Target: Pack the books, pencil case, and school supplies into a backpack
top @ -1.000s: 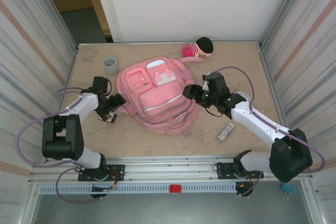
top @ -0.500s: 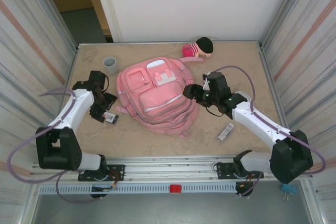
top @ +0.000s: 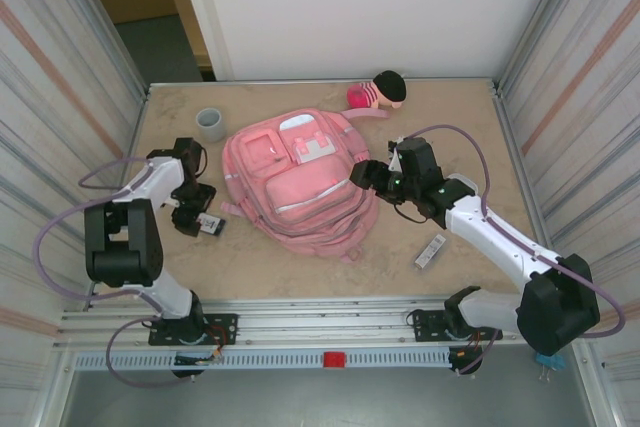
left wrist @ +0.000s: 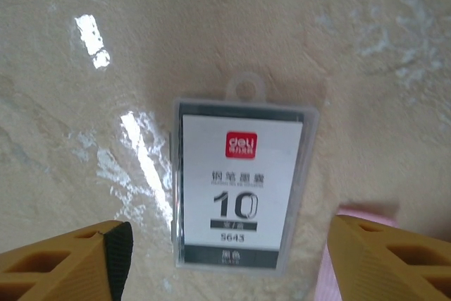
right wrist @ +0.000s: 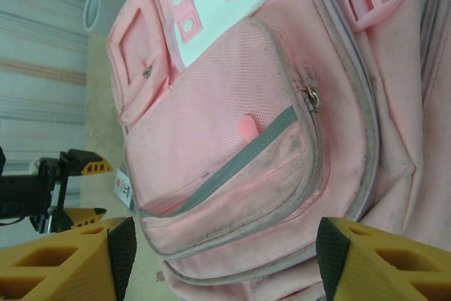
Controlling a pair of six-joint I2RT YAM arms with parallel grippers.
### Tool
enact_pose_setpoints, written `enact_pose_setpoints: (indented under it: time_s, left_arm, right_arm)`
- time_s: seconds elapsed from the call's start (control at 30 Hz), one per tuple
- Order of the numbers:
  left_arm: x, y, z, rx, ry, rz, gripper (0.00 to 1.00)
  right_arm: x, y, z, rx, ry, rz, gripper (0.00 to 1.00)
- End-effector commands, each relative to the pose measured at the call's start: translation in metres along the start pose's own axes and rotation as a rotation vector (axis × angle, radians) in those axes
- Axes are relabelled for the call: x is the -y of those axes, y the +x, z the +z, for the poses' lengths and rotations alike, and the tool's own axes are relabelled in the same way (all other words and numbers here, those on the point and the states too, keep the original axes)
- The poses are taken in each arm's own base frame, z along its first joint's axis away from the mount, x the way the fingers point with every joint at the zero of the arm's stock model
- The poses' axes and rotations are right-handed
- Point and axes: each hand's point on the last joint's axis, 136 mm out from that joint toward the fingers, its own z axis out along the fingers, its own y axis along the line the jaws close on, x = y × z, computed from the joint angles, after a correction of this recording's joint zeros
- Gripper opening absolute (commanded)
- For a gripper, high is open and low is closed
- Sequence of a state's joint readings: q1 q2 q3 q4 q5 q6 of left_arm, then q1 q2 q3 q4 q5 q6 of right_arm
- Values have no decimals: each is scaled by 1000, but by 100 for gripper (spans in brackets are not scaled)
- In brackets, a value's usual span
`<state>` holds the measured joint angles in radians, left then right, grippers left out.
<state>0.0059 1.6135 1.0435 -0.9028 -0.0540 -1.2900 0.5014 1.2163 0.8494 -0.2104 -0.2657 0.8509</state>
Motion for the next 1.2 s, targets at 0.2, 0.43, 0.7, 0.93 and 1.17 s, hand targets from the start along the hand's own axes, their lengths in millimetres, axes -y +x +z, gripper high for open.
enact_pose_setpoints:
  time_s: [0.2, 0.43, 0.7, 0.93, 1.17]
  left_arm:
    - [16, -18, 12, 52, 26, 47, 79]
    - [6, -9, 29, 18, -4, 41, 78]
    - [-1, -6, 37, 8, -12, 40, 77]
    - [-2, -5, 48, -1, -26, 40, 69]
    - [-10, 0, 47, -17, -27, 17, 62]
  right_arm:
    - [-11, -12, -9, 33, -18, -31, 70]
    - [-12, -12, -8, 33, -20, -25, 70]
    - [-11, -12, -6, 30, -21, -18, 70]
    - [-12, -11, -6, 27, -22, -13, 70]
    - [-9, -10, -7, 33, -10, -13, 70]
